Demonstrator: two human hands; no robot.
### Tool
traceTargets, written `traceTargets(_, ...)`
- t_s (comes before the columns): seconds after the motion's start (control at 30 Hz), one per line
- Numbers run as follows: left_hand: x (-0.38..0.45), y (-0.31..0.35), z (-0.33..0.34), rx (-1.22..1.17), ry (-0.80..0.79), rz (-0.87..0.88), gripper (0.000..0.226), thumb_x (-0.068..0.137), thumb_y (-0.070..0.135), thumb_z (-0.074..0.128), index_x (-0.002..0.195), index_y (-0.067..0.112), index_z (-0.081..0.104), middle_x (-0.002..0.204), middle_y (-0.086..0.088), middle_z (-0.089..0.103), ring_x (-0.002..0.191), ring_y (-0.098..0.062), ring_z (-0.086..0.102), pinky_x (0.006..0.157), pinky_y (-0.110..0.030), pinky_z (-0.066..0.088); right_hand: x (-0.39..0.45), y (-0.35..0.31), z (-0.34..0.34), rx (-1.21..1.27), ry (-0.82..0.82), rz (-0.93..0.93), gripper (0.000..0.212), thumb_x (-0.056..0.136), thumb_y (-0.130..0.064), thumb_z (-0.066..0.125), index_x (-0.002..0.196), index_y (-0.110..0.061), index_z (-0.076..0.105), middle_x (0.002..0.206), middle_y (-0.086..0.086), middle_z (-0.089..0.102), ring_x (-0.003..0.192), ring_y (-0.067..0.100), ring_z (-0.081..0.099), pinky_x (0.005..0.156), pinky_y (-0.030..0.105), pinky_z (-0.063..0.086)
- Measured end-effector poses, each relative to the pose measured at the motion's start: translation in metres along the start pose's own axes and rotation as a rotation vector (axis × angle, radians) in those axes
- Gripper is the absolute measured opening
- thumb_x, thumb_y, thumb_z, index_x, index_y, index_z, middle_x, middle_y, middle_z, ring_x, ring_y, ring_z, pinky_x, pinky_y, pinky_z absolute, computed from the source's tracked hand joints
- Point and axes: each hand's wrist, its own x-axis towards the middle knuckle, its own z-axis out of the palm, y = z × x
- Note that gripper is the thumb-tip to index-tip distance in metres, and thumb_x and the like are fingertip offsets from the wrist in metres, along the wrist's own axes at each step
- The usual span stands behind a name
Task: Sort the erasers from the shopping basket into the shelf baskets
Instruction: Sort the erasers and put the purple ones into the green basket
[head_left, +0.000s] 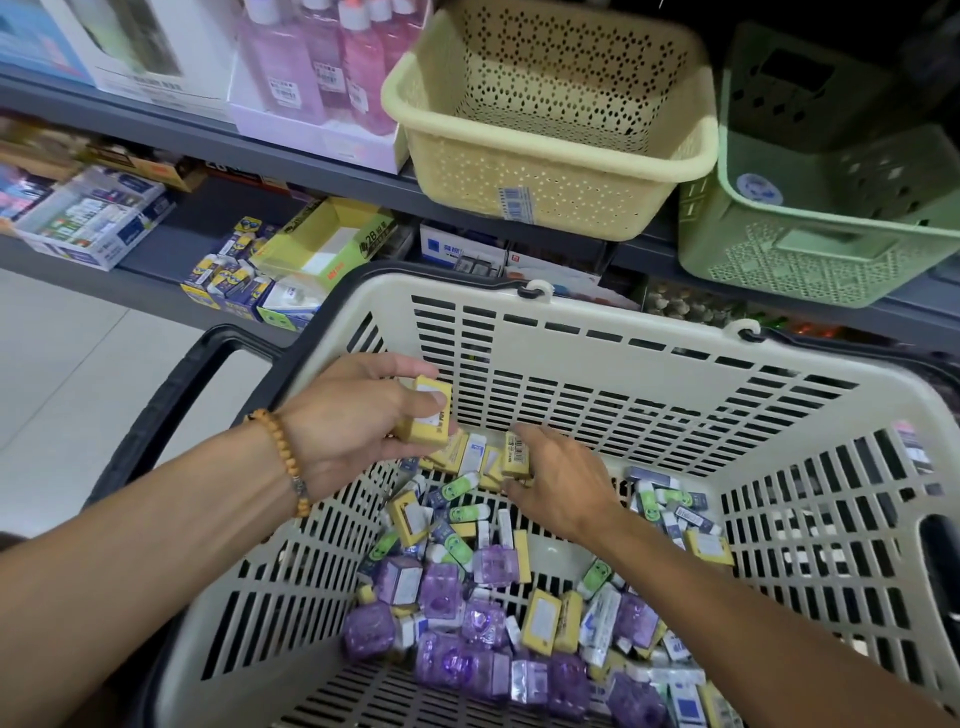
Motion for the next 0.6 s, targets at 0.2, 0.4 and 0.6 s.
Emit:
traceTargets(0.2,0.001,0.001,-0.005,-0.004,0.02,0.019,0.031,0.087,-0.005,0.061,0.114,0.01,0.06,0.114,-0.02,0.066,0.09,-0.028,0.072,0.063,-0.029,0.058,0.018,-0.023,-0.001,0.254,-0.045,0.02,0.03,0.083,-0.021,0.075,0.108,-0.018,0.059,0.09,-0.001,0.07,0.078,0.016,0.066,0.068,0.035,0.058)
traceTargets(0.4,0.002,-0.002,-0.003,-0.003,0.049,0.014,0.039,0.086,-0.005,0.062,0.123,0.005,0.056,0.114,-0.012,0.067,0.101,-0.031,0.068,0.072,-0.033,0.056,0.008,-0.017,-0.003,0.157,0.045,-0.025,0.032,0.092,-0.019,0.061,0.124,-0.015,0.06,0.117,-0.001,0.057,0.104,0.018,0.058,0.081,0.023,0.045)
traceTargets(0.6,0.001,-0.003,0.0,0.007,0.046,-0.008,0.04,0.083,-0.004,0.066,0.121,0.007,0.057,0.113,-0.018,0.067,0.096,-0.029,0.07,0.069,-0.031,0.059,0.001,-0.015,0.0,0.173,0.002,0.077,0.036,0.092,-0.022,0.064,0.127,-0.014,0.058,0.11,0.004,0.067,0.098,0.024,0.065,0.08,0.033,0.054)
